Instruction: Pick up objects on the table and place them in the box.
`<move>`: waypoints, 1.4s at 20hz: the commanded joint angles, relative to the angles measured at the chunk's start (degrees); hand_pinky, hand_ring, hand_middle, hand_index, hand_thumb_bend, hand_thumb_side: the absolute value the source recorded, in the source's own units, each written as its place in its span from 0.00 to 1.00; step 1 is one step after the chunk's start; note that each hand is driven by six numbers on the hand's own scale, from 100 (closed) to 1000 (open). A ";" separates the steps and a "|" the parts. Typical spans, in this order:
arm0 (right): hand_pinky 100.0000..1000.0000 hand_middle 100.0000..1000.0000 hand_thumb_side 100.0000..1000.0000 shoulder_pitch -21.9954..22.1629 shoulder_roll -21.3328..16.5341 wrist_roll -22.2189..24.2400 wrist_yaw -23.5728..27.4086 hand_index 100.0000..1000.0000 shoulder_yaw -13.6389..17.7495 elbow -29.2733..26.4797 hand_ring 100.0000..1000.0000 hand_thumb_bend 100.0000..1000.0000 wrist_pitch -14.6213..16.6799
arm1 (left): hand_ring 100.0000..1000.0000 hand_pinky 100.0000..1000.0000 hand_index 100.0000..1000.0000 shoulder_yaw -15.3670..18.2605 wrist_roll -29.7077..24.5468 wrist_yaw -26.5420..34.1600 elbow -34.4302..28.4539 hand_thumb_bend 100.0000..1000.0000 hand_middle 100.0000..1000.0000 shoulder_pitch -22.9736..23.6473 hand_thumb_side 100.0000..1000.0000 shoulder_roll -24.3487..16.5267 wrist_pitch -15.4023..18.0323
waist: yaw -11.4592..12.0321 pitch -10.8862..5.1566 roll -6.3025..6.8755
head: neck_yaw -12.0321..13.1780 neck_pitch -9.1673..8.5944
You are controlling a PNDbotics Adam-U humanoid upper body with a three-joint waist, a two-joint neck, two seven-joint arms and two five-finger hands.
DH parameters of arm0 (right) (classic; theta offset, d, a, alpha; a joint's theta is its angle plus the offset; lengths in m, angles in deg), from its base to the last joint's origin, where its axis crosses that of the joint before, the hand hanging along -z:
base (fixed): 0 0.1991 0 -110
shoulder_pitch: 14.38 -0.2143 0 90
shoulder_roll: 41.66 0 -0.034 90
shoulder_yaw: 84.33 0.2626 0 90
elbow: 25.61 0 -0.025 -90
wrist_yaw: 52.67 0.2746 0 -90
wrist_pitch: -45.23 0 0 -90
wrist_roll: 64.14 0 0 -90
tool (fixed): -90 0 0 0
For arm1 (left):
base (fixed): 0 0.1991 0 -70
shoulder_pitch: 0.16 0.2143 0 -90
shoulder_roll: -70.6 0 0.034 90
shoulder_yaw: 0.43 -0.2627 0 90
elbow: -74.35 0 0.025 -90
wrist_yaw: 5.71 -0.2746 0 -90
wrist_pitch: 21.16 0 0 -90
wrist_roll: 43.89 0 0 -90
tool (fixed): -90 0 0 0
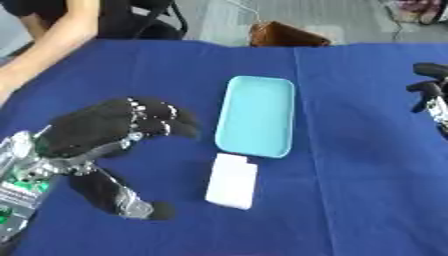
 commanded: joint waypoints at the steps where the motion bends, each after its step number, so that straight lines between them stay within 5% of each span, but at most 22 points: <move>1: 0.47 0.87 0.76 -0.47 -1.02 0.20 -0.15 0.85 0.06 -0.70 0.72 0.00 0.08 | 0.70 0.67 0.84 -1.85 -2.31 1.16 -1.00 0.58 0.76 -2.71 0.73 -1.85 0.46 | -0.08 -1.29 -0.07 | 0.54 -0.66; 12: 0.47 0.87 0.75 -0.43 -1.79 -0.07 -0.30 0.85 0.31 -0.30 0.72 0.00 0.15 | 0.69 0.66 0.83 -6.17 -9.69 2.96 -1.00 0.58 0.75 -11.10 0.74 2.11 -1.25 | -0.41 -1.48 0.04 | 1.16 -0.45; 28: 0.48 0.87 0.75 -1.02 -1.75 -0.08 -0.11 0.85 0.40 -0.55 0.72 0.00 0.27 | 0.61 0.55 0.80 -9.00 -15.40 1.11 6.14 0.59 0.70 -13.69 0.76 7.00 -2.48 | -1.27 -1.26 -0.30 | 1.65 -0.69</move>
